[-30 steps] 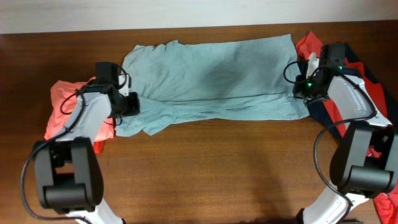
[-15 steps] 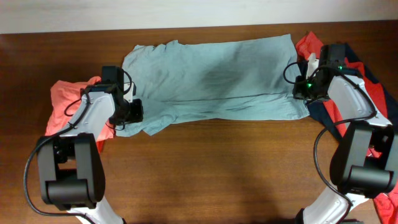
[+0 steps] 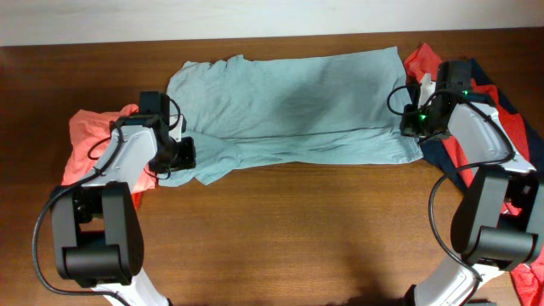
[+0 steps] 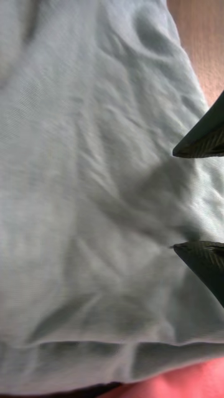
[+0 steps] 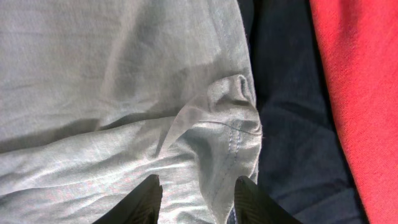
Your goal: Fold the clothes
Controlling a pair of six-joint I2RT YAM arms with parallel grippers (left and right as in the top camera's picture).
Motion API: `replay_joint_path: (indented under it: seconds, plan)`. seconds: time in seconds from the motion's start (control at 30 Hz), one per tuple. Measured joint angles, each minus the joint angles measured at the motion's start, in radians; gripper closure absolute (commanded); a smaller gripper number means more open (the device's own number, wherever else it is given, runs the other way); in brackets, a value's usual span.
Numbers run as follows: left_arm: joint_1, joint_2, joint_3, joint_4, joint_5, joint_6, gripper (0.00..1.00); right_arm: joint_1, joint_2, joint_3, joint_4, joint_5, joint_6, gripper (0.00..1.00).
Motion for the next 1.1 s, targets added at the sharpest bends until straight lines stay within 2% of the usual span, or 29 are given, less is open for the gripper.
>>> replay_joint_path:
  seconds: [0.2, 0.37, 0.5, 0.83, 1.1]
  plan:
    - [0.0, -0.001, 0.0, -0.081, -0.052, -0.004, 0.5, 0.0, 0.0, 0.0, -0.003, 0.0, -0.001, 0.57]
    - [0.0, -0.046, 0.0, -0.127, -0.18, -0.031, 0.48, 0.0, 0.0, 0.0, -0.002, 0.0, -0.004, 0.57]
    - [0.006, -0.07, 0.0, -0.135, -0.225, -0.054, 0.49, 0.0, 0.0, 0.0, -0.003, 0.0, -0.003, 0.57]
    - [0.015, -0.07, -0.009, -0.115, -0.225, -0.072, 0.5, 0.0, 0.0, 0.0, -0.003, 0.0, -0.004, 0.57]
    - [0.015, -0.07, -0.09, -0.049, -0.198, -0.079, 0.51, 0.0, 0.0, 0.0, -0.003, 0.0, -0.003, 0.57]
